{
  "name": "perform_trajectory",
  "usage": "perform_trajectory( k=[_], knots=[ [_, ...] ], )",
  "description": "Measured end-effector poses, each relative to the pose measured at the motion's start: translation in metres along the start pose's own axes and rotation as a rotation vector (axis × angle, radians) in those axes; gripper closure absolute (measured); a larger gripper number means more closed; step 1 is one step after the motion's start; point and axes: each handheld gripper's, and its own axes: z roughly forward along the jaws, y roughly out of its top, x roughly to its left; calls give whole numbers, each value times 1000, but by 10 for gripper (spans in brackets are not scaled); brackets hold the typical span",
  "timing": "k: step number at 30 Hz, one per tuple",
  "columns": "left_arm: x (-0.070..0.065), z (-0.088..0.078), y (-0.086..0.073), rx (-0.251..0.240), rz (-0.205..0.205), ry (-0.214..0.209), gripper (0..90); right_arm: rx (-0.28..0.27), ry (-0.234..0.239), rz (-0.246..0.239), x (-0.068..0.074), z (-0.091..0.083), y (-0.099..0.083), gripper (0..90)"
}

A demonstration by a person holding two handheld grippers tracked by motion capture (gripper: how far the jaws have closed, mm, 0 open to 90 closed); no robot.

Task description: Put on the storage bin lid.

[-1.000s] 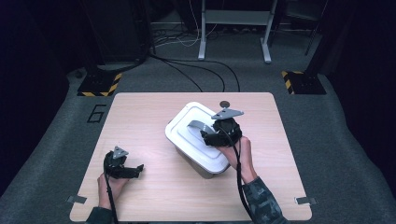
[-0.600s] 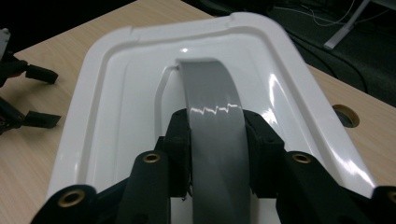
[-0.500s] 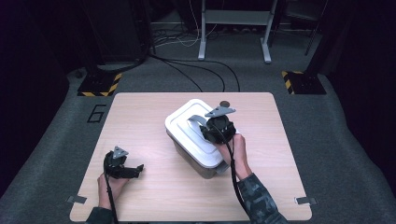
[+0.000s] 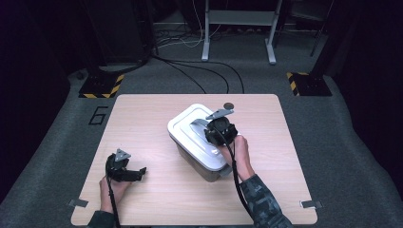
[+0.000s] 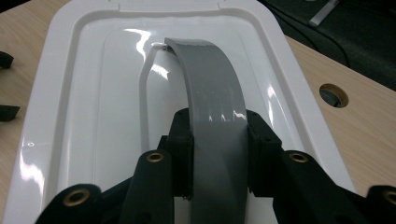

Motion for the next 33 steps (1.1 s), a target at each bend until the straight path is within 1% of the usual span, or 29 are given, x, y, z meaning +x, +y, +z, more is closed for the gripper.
perform_trajectory(
  k=[4, 6, 7, 9, 10, 11, 12, 14, 15, 16, 17, 19, 21, 22, 23, 24, 25, 26, 27, 30, 31, 32, 33],
  knots=[
    [0, 0, 0, 0, 0, 1, 0, 0, -9, -10, 4, 3, -2, 679],
    [0, 0, 0, -6, -2, 3, 0, 6, -11, 5, 5, 4, -2, 679],
    [0, 0, 0, -2, -1, 1, 0, -7, -11, -3, 4, 6, -3, 679],
    [0, 0, 0, -6, -2, 1, 0, -7, -13, -5, 4, 6, -3, 679],
    [0, 1, 0, -7, -2, 3, 0, -12, -1, 0, 1, 4, -3, 678],
    [0, 1, 0, -7, -2, 3, 0, -12, -1, 0, 1, 4, -3, 678],
    [0, 1, 0, -10, -4, 3, 0, -20, 13, 9, -2, 2, -3, 676],
    [0, 0, 0, 1, 1, -2, 0, -32, 27, 15, -6, -3, -3, 670],
    [0, 0, 0, -3, 0, -1, 0, -56, 53, 10, -8, -9, -2, 643],
    [0, 0, 0, -3, 0, -1, 0, -56, 53, 10, -8, -9, -2, 643],
    [0, 0, 0, -2, 1, -1, 0, -53, 74, 13, -9, -10, 1, 588],
    [0, 0, 0, 2, 3, -2, 0, -51, 75, 2, -7, -8, 3, 526],
    [0, 0, 0, 0, 0, -1, 0, -51, 75, -7, -6, -8, 5, 518],
    [0, 0, 0, -7, -1, 2, 0, -39, 86, -5, -5, -9, 7, 476],
    [0, 0, 0, -3, 0, -1, 0, -30, 87, 1, -5, -10, 8, 436],
    [0, 0, 0, -3, 0, -1, 0, -30, 87, 1, -5, -10, 8, 436],
    [0, 0, 0, 0, 1, -1, 0, -35, 96, 1, -6, -12, 9, 396],
    [0, 0, 0, 0, 1, -1, 0, -35, 96, 1, -6, -12, 9, 396],
    [0, 0, 0, 0, 1, -1, 0, -38, 93, 14, -8, -16, 10, 346],
    [0, 0, 0, -4, 0, 0, 0, -43, 94, 12, -10, -19, 10, 330],
    [-1, 1, 0, -11, -5, 3, 0, -51, 96, 20, -12, -23, 9, 296],
    [-1, 1, 0, -11, -5, 3, 0, -51, 96, 20, -12, -23, 9, 296],
    [0, 0, 0, -2, -2, 0, 0, -64, 100, 9, -14, -24, 9, 290]
  ],
)
